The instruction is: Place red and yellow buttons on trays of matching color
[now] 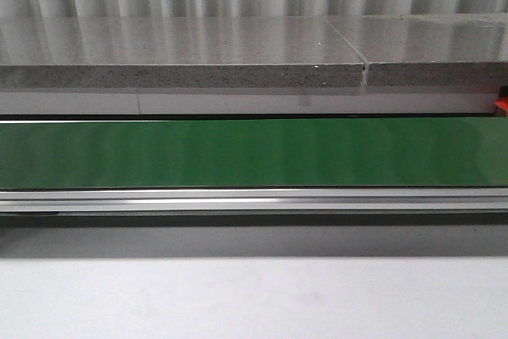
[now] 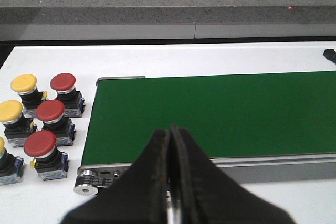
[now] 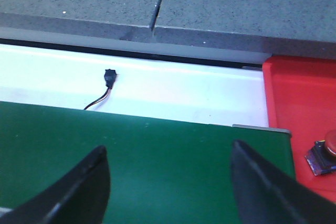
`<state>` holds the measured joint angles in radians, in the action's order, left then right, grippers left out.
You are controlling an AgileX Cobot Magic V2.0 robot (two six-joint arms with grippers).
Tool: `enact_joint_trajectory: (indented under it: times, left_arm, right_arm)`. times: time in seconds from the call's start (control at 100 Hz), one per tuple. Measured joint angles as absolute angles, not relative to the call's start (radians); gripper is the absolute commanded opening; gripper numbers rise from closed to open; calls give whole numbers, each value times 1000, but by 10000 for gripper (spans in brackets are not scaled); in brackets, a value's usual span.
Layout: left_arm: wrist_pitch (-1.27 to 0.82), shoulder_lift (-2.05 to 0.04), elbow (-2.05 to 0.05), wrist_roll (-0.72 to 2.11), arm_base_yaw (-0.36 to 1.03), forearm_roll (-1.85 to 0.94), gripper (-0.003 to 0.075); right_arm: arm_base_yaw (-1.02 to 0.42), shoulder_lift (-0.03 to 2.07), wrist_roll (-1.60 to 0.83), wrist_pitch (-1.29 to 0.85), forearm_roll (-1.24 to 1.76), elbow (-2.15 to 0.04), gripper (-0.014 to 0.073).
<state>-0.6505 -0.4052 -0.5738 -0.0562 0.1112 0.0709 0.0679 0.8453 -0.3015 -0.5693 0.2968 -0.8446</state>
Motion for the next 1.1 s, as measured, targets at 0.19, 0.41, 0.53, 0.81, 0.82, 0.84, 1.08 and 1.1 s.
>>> enact_joint_trajectory:
  times: [0.19,0.41,0.53,0.81,0.82,0.84,1.08,1.1]
  left_arm:
    - [-651,-405,-574,-56,111,71,-21]
    - [-651,-405,-574,-56,111,71,-21]
    - [-651,-405,-574,-56,111,71,-21]
    - [-651,-405,-574,-56,111,71,-21]
    - [-651,-405,-574,-56,111,71,-21]
    - [-651,-405,-574,-56,111,71,-21]
    - [-651,-405,-574,-56,111,69,-21]
    - [-651,-405,-574,-56,111,69,-21]
  right_arm:
    - [51,730,-303,-580,297,-731,4]
    - [51,669,-303,-584,297,-650,-92]
    - [51,668,-303,-592,297,-648,-92]
    - [51,668,-303,-592,297,-648,-92]
    - [51,668,-303,-592,297,-648,-92]
    - [51,668,-303,-592,297,-648,-92]
    - [51,668,-303,-592,297,-648,-92]
    - [51,668,-303,-592,297,-648,-92]
